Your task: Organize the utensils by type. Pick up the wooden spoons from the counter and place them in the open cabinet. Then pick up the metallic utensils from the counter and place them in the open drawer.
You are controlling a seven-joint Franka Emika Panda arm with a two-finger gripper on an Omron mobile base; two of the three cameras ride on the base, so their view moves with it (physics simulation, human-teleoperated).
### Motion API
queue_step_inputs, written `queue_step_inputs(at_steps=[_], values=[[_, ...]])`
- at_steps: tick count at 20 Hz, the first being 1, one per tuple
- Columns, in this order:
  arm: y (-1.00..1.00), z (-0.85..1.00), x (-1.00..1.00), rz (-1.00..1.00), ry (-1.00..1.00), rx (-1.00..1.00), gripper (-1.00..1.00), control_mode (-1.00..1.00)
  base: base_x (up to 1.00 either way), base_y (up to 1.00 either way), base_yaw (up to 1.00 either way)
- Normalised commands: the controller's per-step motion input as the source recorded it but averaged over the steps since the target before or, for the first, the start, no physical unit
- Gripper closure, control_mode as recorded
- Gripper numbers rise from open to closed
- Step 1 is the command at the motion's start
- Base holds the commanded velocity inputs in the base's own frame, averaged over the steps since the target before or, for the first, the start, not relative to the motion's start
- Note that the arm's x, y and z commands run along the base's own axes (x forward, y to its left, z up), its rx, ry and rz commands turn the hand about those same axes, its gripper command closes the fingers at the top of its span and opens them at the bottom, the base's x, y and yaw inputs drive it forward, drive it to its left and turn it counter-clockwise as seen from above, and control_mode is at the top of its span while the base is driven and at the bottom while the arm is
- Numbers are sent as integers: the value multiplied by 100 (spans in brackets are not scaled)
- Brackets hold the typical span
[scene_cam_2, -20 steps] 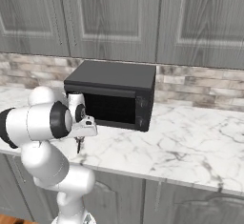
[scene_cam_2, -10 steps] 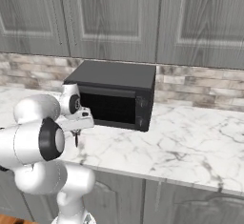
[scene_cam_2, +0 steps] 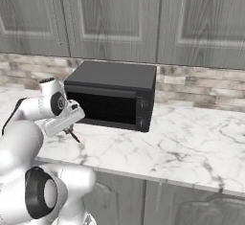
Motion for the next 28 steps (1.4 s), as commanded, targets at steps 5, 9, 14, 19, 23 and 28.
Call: queue_step_inputs(at_steps=[5,9,14,19,23,28], values=[[-2,51,-48,30,-13,0,100,-100,0,0,0],[-8,46,-43,22,-4,1,100,-100,0,0,0],[-6,39,-49,7,-1,0,100,-100,0,0,0],[-1,37,-51,3,-2,0,100,-100,0,0,0],[0,5,-17,2,-1,0,100,-100,0,0,0],[0,0,-6,0,-2,0,100,-100,0,0,0]])
